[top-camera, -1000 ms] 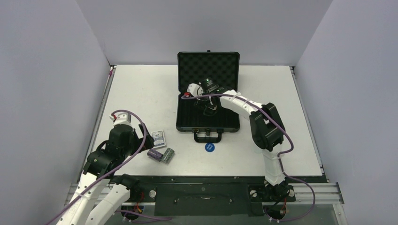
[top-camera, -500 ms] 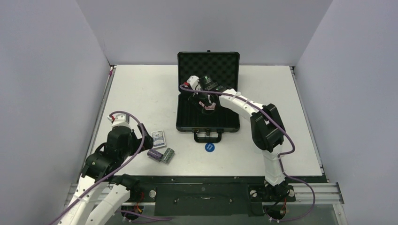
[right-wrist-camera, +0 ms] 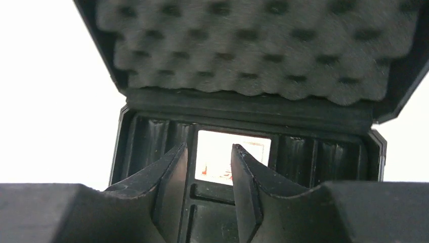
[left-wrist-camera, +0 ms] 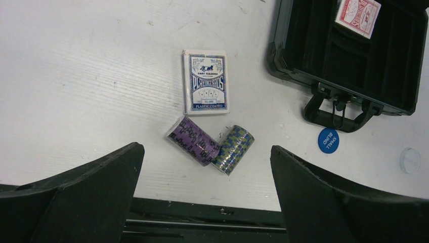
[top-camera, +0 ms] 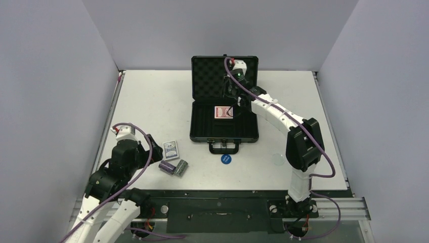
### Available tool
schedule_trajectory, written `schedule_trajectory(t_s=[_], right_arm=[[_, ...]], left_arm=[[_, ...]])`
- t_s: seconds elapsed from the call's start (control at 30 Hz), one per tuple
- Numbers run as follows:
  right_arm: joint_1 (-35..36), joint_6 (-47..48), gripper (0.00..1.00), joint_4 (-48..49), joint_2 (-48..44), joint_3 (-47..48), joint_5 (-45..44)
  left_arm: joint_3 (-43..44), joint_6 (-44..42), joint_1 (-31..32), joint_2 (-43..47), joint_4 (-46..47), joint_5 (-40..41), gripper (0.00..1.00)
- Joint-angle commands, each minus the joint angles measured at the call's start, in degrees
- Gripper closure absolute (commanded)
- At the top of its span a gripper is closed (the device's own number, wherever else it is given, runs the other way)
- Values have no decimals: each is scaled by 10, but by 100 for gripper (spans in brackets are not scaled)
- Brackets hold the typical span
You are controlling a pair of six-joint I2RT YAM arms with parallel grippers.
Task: Pack up texas hold em set
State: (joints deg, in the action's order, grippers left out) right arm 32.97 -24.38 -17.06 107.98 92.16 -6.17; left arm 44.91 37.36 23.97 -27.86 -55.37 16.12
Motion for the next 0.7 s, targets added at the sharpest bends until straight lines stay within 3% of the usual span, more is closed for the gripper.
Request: schedule_trajectory(t_s=[0.0,0.13,0.33,0.67], right_arm=[[-24,-148,68,-9,17,-15,-25],[-25,-180,77,-9,41,-7,-15],[-26,-200,100,-11,77,16,-2],[-26,-217,100,-5,106,20,0]], left_arm=[[0,8,4,12,30,13,4],[-1,7,4,9,33,11,4],[-2,6,5,6,34,7,4],[-3,5,6,8,35,7,4]])
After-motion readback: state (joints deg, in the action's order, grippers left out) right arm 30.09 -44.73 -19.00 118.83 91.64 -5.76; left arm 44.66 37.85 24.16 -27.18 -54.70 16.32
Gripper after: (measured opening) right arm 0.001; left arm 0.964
